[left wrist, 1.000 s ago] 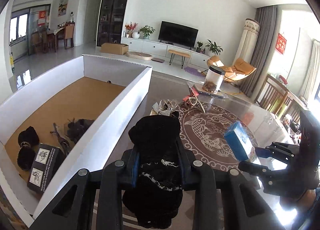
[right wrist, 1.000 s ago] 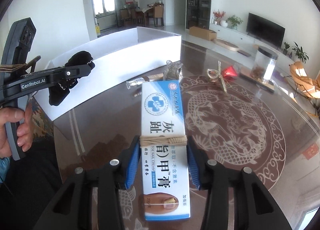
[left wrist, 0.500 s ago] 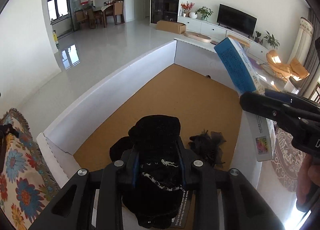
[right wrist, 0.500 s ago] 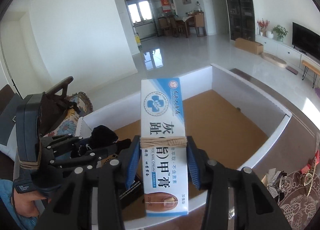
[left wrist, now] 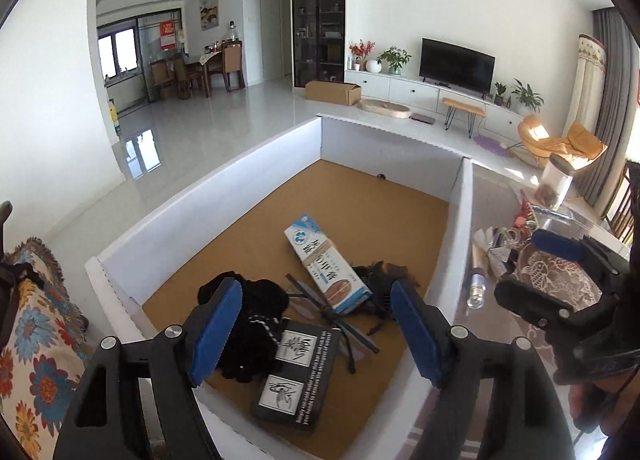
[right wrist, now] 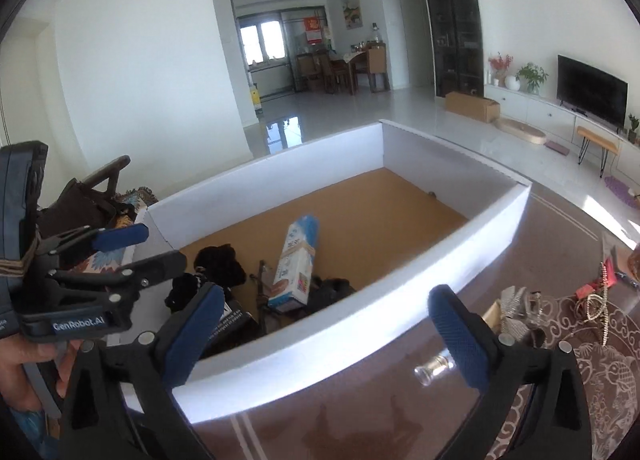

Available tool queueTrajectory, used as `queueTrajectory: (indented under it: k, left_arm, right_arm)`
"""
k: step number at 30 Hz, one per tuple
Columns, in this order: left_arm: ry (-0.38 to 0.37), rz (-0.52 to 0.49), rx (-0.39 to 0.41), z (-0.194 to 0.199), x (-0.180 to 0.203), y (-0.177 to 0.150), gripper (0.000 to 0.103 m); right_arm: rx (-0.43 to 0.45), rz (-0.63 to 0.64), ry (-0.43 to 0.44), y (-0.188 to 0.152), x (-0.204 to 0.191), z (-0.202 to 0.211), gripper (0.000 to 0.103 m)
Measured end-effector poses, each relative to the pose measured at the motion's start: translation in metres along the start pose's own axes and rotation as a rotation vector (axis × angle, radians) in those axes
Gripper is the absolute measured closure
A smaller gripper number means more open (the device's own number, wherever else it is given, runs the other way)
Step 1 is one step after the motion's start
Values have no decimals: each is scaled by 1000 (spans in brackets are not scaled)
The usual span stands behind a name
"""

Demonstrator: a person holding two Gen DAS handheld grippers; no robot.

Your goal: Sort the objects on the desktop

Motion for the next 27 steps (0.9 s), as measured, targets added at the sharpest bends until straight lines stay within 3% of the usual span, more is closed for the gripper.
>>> queueTrajectory:
  k: [1, 4, 7, 9, 12, 15, 18, 22, 27]
  left_arm:
    - [-45, -10, 24, 12, 21, 1, 25]
    - [-211, -47, 69, 42, 96, -3, 2]
    - [-348, -82, 45, 50, 165, -27, 0]
    - [-387, -116, -15, 40, 203, -55, 0]
    - [-390, -189, -99, 15, 244, -101, 0]
    - [-359, -274, -195, -2, 262, -135, 0]
    - [-334, -336, -188, -6, 265, -140, 0]
    - [-285, -330, -248, -20, 257, -159, 0]
    - [-298, -273, -283, -32, 260, -168, 0]
  right_arm:
    - [2, 12, -48, -15, 16, 17, 0]
    - [-52, 17, -218, -73, 74, 65, 0]
    - [-160, -33, -400, -143, 136, 118, 0]
    - [-219, -102, -494, -184, 170, 153, 0]
    - [-233, -178, -559, -218, 197, 189, 0]
    - [-227, -222, -580, -230, 207, 199, 0]
    - [-249, -217, -580, -230, 200, 193, 0]
    - [-272, -176, -575, -233, 192, 186, 0]
    - [-275, -219, -542, -238, 194, 184, 0]
Point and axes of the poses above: each gripper's, at about its wrist camera, not at the fingertips, and z roughly against the way its jaws point, x to its right, y to its top, the point moved 10 cm from there along -z, roughly the way its jaws point, and after that the axes turned 7 degrees about x, right-handed, at the moved point
